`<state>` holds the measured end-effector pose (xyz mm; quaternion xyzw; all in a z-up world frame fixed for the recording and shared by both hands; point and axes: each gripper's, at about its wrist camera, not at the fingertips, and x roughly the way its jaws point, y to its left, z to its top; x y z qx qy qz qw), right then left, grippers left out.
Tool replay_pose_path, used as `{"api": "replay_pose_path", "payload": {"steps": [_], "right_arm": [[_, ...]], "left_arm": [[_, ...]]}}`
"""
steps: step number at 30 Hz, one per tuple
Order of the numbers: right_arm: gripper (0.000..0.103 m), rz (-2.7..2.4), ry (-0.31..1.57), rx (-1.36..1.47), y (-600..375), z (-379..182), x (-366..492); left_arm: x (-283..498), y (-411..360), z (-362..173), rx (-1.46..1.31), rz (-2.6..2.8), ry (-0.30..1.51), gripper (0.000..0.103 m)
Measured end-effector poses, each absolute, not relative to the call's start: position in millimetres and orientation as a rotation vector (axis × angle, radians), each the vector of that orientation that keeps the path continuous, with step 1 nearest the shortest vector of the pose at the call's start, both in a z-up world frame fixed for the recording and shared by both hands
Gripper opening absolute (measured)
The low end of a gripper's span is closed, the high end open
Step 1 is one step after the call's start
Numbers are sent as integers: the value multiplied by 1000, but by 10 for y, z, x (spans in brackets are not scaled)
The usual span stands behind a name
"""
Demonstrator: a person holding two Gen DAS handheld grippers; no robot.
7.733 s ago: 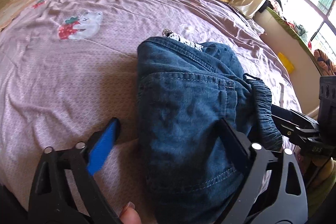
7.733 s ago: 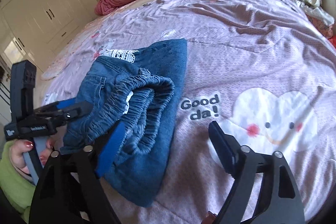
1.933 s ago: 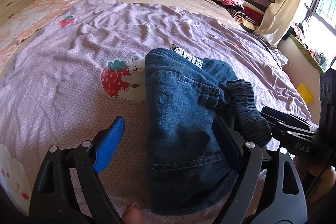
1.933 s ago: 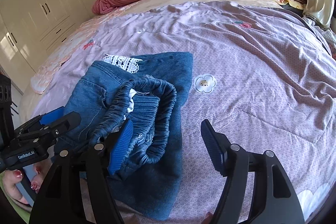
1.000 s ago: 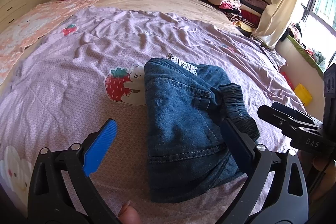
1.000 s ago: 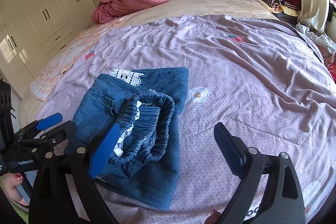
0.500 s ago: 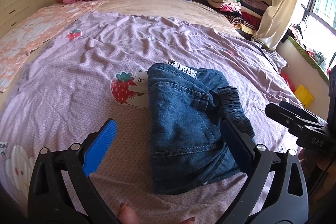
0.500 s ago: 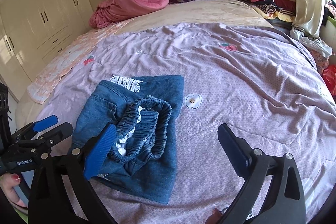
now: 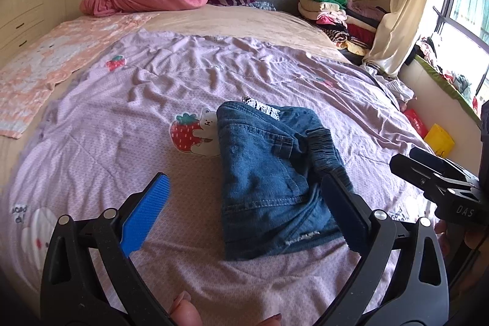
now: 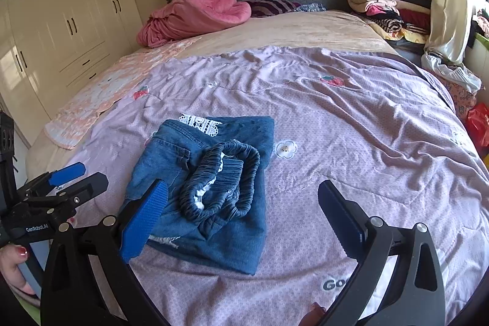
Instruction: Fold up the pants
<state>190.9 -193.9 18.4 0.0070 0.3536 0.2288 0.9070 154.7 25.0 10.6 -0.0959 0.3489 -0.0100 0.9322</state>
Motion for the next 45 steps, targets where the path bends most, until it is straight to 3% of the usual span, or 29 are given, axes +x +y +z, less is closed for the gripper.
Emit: {"api": "replay_pose_path", "payload": {"steps": [15, 45], "right_arm": [[98, 468, 711, 3, -2134, 236, 1380], [98, 451, 770, 24, -2220, -237, 537]], "left_arm": [[1004, 205, -7, -159, 5, 721, 93], [285, 71, -403, -141, 15, 775, 93]]}}
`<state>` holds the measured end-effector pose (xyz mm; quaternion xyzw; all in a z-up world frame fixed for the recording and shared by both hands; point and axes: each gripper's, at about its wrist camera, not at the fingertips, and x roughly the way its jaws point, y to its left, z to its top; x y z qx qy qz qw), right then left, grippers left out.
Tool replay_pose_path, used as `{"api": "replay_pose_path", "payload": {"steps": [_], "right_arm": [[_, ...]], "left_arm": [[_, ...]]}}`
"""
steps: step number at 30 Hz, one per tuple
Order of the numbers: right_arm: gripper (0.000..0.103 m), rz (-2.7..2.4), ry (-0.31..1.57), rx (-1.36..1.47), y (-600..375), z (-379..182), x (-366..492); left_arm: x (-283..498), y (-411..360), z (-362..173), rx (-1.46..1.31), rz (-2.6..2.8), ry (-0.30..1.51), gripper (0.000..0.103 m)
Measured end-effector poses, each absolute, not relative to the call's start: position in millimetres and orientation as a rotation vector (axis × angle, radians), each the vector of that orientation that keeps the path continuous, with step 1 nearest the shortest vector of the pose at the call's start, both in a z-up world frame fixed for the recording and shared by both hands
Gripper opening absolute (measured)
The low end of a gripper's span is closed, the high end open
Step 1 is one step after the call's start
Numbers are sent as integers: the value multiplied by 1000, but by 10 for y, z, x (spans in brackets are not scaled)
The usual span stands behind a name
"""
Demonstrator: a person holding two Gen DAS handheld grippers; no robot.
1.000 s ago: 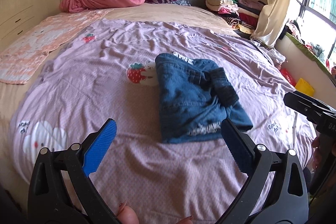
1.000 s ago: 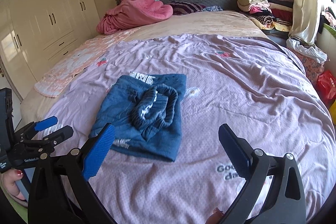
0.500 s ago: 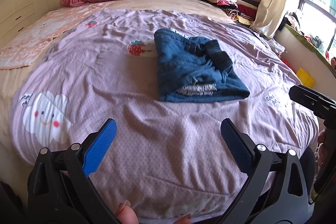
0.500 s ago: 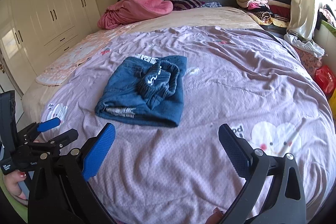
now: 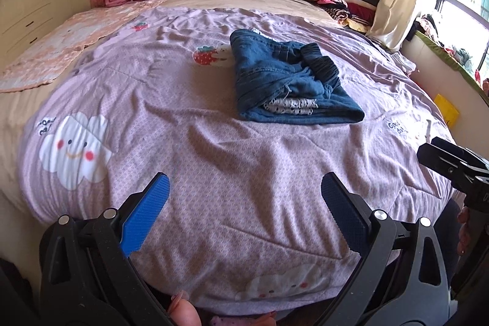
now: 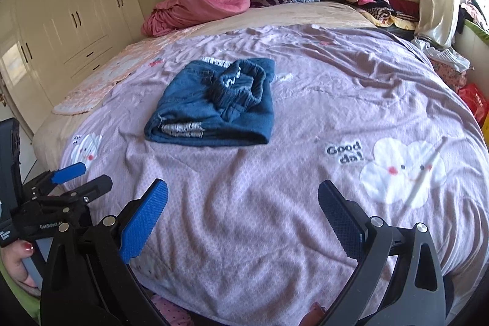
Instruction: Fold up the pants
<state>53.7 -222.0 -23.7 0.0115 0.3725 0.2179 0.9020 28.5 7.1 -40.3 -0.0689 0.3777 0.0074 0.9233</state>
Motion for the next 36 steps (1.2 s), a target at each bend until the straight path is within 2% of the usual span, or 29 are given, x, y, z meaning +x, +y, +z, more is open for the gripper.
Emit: {"api": "replay_pose_path", "payload": {"steps": [36], "right_arm": [[98, 423, 795, 21, -2278, -355, 435]], "left_arm": [[205, 78, -479, -144, 29, 804, 93]]}}
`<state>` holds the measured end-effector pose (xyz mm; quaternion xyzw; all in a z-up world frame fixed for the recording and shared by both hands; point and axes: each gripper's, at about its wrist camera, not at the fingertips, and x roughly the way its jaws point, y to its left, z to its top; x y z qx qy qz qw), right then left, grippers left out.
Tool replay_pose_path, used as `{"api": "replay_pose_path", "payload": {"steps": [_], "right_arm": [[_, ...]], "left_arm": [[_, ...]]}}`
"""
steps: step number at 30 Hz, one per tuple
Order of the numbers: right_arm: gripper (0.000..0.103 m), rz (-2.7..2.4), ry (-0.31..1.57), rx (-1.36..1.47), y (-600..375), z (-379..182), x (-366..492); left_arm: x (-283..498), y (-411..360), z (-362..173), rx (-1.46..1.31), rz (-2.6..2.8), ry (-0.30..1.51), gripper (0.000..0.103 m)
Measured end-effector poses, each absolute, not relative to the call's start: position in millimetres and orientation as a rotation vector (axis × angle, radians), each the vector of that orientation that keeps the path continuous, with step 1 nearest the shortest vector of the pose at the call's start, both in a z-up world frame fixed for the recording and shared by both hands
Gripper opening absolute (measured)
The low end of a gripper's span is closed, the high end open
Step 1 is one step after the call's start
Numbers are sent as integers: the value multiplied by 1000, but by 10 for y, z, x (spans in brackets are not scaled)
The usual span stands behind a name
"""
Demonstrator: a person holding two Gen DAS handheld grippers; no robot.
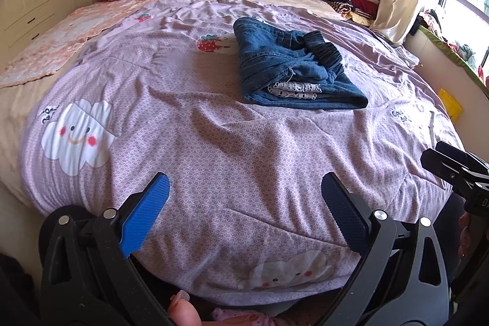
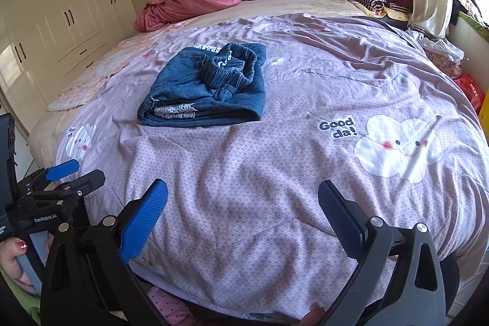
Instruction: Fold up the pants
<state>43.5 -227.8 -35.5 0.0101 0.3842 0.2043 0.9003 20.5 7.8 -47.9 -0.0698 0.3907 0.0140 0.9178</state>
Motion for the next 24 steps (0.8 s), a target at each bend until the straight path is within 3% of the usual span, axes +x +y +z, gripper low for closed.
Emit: {"api": "replay_pose_path", "payload": {"steps": [24], "right_arm": [[98, 418, 785, 15, -2278, -324, 422]], "left_arm": [[206, 93, -467, -139, 37, 808, 93]]}}
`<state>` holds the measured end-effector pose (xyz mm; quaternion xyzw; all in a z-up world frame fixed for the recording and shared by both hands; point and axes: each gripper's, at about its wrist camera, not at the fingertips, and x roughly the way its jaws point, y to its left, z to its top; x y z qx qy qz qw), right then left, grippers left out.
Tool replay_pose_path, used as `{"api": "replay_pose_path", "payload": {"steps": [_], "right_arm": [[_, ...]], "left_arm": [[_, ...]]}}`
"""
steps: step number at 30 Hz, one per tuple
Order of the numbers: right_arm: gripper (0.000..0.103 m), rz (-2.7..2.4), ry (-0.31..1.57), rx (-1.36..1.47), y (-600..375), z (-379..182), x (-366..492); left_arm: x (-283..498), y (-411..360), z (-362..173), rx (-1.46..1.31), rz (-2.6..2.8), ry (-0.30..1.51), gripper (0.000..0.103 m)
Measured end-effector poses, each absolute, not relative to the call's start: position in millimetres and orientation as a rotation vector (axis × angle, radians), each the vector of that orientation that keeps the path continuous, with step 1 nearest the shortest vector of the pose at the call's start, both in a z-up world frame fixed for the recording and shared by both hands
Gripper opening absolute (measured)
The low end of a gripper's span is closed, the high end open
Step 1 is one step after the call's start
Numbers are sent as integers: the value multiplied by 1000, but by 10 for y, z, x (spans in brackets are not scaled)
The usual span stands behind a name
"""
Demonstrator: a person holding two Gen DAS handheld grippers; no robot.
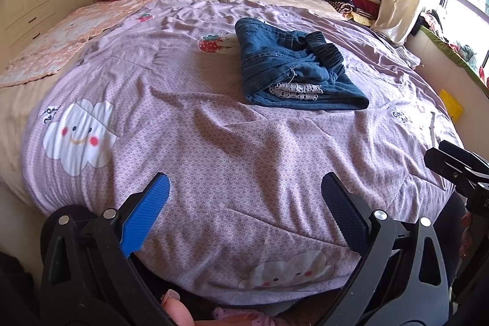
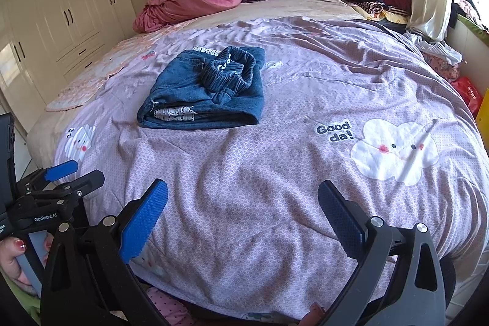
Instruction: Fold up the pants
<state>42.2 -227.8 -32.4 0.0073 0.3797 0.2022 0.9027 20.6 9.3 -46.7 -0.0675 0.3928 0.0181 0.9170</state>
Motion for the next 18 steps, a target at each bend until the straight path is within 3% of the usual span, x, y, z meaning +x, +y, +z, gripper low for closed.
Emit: {"api": "replay_pose_path", "payload": {"steps": [18], "right_arm": [[98, 416, 787, 12, -2281, -321, 422]], "left_arm": [[208, 95, -463, -137, 42, 812, 93]]}}
